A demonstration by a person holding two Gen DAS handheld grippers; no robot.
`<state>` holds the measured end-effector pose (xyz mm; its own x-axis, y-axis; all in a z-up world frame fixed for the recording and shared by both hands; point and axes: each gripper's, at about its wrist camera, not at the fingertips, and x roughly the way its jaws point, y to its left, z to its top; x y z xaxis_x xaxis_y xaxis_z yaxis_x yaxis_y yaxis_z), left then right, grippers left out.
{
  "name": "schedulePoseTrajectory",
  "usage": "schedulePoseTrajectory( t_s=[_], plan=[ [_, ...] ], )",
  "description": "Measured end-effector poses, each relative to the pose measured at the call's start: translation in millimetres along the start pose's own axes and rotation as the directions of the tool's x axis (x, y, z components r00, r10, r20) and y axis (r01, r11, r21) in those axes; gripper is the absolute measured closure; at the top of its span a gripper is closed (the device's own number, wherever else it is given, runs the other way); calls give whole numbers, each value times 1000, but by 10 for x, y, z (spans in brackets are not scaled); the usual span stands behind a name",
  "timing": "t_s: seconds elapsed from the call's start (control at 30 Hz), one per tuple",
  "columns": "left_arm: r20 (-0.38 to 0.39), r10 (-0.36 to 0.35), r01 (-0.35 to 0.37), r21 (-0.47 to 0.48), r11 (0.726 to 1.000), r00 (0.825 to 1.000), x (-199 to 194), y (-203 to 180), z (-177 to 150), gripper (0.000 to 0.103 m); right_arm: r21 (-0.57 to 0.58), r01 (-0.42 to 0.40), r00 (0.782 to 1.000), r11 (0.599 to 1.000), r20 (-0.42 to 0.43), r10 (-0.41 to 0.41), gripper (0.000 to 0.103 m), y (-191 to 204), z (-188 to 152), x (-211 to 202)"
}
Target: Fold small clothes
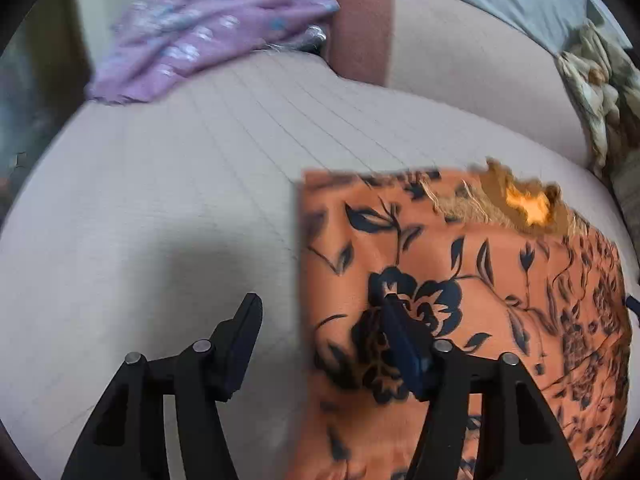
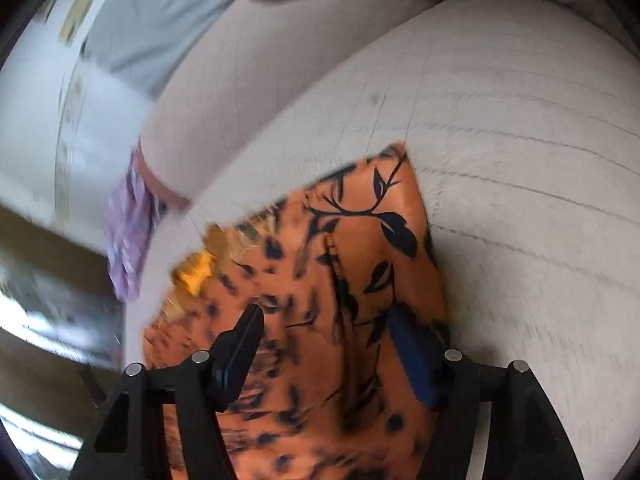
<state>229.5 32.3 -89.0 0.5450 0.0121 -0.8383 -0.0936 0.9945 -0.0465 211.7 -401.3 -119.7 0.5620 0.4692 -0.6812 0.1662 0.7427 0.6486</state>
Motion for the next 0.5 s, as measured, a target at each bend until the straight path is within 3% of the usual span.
schedulePoseTrajectory(
  t_s=[0.07,0.2,0.37,0.5],
  plan=[
    [31,-57,56,28,998,998,-290,33,-77,39,-105,-9,1000,994,17,11,25,178,-130,-258],
    [4,-147,147,33,989,989,-759,207,-553,29,-209,92,994,974,-30,-101,25,169,-511,-603],
    [-85,-205,202,-46,978,975,-1190,526,-1458,27,-211,92,987,973,-109,-117,20,-230,-1222,-1163],
    [-157,-215,201,-98,975,964,-1312,656,-2099,27,-124,93,975,988,-192,-116,20,-638,-1757,-1462]
  ],
)
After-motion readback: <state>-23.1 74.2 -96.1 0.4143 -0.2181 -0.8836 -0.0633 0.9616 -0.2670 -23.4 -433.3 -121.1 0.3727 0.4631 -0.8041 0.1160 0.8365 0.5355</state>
